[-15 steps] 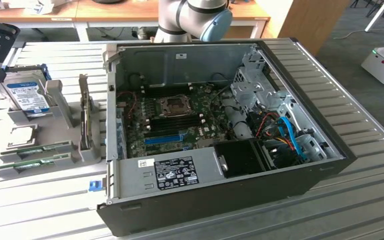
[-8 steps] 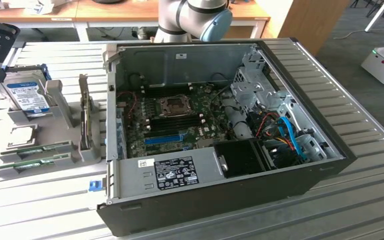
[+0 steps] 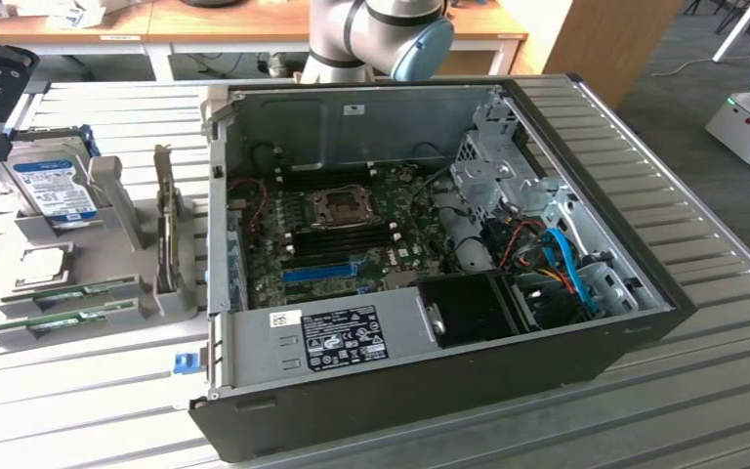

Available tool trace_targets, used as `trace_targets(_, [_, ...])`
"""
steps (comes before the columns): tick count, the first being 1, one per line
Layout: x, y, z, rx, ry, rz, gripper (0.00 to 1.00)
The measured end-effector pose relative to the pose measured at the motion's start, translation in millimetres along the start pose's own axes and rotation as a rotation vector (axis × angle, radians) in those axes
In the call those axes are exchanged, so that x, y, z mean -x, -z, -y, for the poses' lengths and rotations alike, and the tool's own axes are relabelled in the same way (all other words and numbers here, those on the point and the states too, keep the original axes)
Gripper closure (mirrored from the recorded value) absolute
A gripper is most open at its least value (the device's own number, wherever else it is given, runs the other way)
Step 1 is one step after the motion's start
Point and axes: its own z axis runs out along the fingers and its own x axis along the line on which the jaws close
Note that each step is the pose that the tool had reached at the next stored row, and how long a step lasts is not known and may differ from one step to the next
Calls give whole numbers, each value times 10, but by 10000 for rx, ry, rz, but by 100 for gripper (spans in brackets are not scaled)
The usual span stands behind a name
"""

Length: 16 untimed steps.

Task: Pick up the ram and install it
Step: 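Pick up the ram and move it above insertion slot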

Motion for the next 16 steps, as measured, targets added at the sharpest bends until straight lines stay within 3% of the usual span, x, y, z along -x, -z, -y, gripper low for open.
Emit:
trace_targets(4, [0,-1,0,-5,326,-12,89])
trace_targets(16, [0,-4,0,-48,2512,-102,89])
